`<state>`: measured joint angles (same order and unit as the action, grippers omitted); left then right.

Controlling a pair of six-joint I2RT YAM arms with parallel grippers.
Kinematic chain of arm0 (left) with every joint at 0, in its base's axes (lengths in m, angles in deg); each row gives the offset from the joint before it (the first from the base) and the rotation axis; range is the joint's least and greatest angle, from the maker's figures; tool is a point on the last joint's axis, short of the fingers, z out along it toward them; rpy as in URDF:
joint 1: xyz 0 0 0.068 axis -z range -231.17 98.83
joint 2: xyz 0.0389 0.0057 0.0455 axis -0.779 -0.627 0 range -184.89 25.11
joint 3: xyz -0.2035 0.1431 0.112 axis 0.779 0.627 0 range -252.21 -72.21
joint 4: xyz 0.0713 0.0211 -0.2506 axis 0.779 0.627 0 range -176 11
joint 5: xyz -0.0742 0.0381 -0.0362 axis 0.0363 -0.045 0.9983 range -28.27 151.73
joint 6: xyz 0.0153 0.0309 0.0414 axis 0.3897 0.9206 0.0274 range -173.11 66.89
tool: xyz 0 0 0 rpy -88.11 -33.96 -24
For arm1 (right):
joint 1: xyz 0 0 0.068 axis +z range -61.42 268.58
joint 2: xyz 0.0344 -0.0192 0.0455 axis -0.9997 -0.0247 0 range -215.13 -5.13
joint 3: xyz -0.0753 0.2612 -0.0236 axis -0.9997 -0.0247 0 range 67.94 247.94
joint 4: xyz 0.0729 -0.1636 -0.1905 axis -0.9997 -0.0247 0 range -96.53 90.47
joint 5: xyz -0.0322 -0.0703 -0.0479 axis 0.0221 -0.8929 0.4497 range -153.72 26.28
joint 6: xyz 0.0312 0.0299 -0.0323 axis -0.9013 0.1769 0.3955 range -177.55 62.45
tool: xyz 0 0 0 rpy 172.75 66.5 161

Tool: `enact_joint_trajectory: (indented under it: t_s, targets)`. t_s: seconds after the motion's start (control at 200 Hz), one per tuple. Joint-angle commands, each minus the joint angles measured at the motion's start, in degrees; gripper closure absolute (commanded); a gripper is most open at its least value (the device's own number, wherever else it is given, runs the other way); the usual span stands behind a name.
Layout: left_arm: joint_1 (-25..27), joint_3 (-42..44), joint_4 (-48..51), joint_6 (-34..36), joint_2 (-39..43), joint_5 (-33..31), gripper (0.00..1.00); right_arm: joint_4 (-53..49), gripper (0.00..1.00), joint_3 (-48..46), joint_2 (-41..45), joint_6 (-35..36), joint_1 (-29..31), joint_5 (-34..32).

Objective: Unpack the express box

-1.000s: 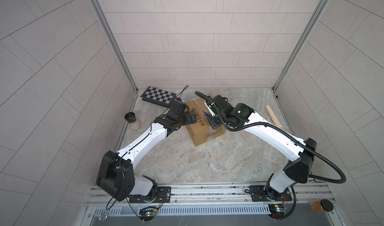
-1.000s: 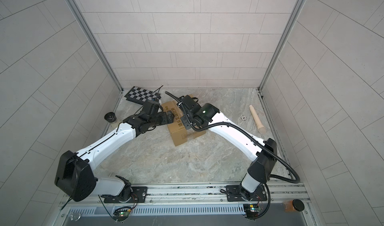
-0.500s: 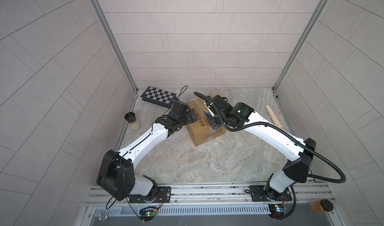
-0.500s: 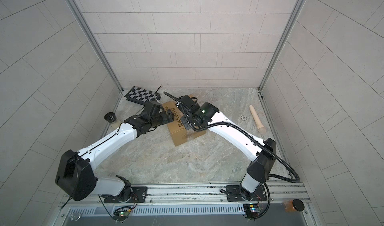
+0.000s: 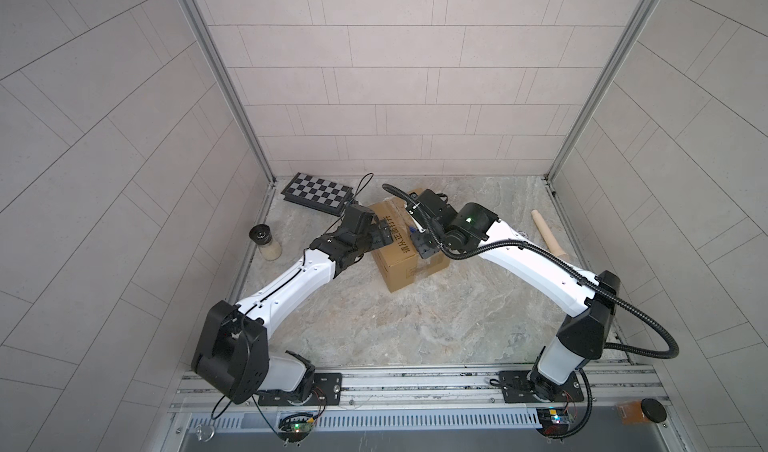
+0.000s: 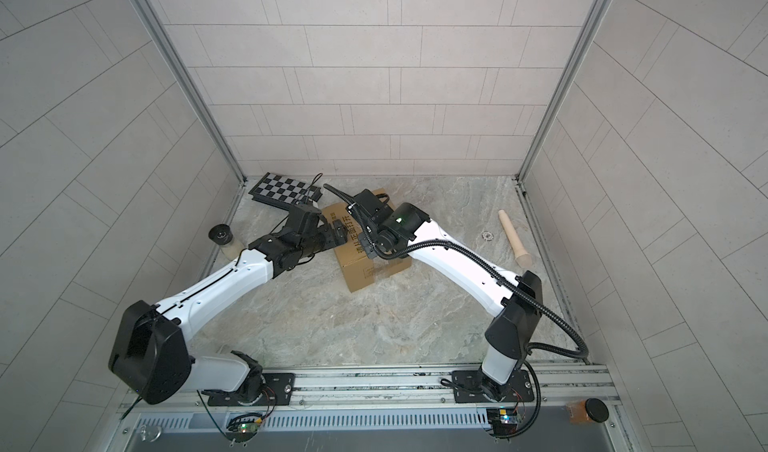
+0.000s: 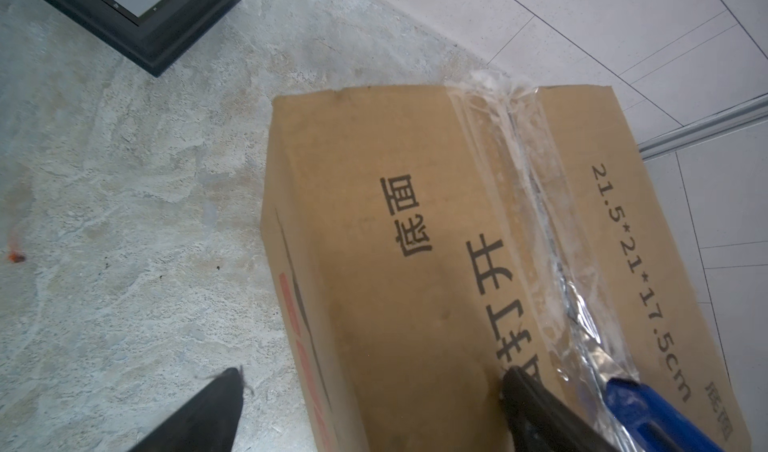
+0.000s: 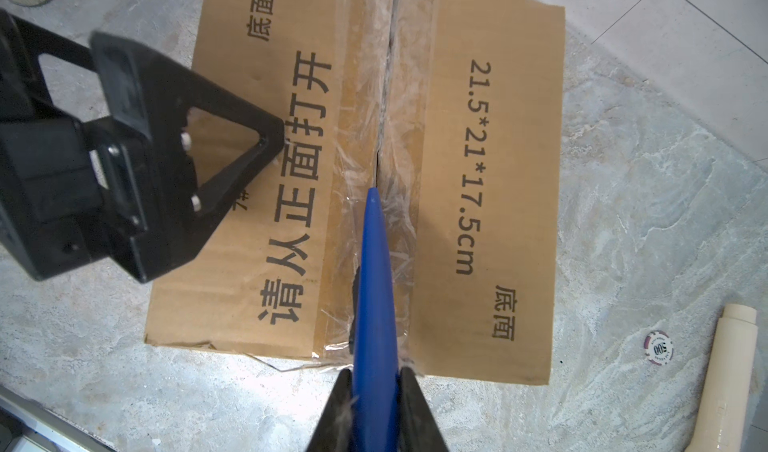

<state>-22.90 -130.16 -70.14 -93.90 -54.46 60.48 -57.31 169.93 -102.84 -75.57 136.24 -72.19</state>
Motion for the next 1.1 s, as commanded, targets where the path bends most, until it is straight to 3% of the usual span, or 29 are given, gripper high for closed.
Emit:
enact_joint_trajectory:
  t_s: [0.0,0.35,0.581,1.096]
  targets:
    - [-0.06,3.39,5.75,-0.32,-1.97,-1.32,0.0,-2.02,1.0,1.41,-1.72,-0.27,0.69,3.81]
    - [-0.1,3.42,8.85,-3.73,-5.22,-5.34,0.0,-5.25,1.0,-4.07,7.61,0.99,0.81,2.09]
    - [-0.07,2.43,9.4,-4.18,-6.69,-5.39,0.0,-7.34,1.0,-5.06,9.34,1.08,0.77,1.88]
    - [0.0,5.38,2.69,-4.91,-3.73,-1.13,0.0,-1.89,1.0,-0.03,-1.29,1.76,0.73,3.47]
